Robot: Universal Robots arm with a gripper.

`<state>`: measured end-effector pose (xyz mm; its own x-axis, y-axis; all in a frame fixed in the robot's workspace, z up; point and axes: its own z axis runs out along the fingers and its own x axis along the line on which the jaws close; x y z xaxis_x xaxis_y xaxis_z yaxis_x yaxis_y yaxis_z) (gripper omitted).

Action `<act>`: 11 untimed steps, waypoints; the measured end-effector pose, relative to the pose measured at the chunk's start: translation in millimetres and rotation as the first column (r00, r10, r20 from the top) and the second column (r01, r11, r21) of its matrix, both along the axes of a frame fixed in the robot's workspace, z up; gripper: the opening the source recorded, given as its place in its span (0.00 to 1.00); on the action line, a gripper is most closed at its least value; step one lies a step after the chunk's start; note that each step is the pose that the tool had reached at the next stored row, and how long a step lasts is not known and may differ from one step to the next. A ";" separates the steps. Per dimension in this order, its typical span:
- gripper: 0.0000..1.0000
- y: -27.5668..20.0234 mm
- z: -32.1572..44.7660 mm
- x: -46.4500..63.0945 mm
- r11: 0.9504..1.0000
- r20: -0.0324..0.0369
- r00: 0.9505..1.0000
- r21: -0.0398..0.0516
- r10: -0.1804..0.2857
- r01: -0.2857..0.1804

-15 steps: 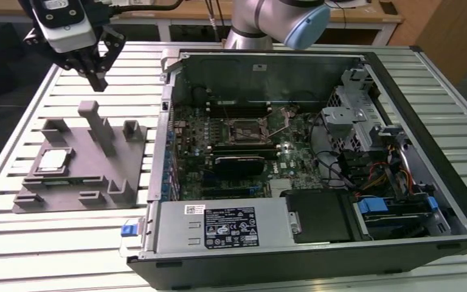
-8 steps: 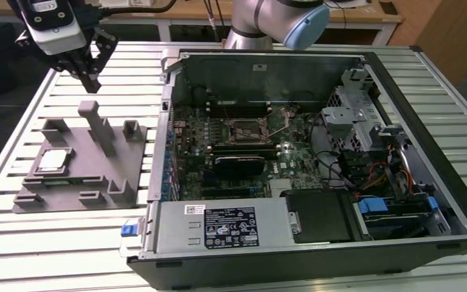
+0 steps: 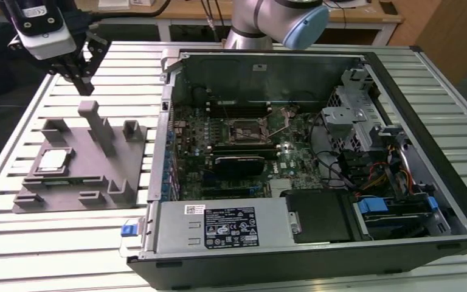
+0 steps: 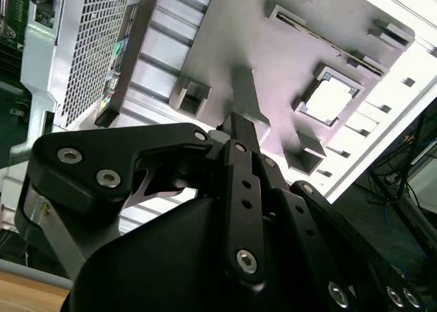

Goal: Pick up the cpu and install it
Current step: 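Reach for the cpu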

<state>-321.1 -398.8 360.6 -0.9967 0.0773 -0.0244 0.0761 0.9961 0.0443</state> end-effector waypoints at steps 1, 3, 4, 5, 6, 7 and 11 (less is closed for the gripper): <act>0.11 0.0 -0.9 -1.0 1.000 0.000 1.000 0.000 0.000 0.000; 0.11 0.0 -3.0 -2.8 1.000 0.000 1.000 0.000 0.000 0.000; 0.11 0.0 -4.0 -3.5 1.000 0.000 1.000 0.000 0.000 0.000; 0.11 0.0 -5.0 -4.3 1.000 0.000 1.000 0.000 0.000 0.000; 0.11 0.0 -5.9 -5.1 1.000 0.000 1.000 0.000 0.000 0.000; 0.11 0.0 -6.8 -5.9 1.000 0.000 1.000 0.000 0.000 0.000; 0.11 0.0 -10.4 -10.4 1.000 0.000 1.000 0.000 0.000 0.000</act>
<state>-331.6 -398.8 350.2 -0.9967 0.0772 -0.0244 0.0760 0.9961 0.0443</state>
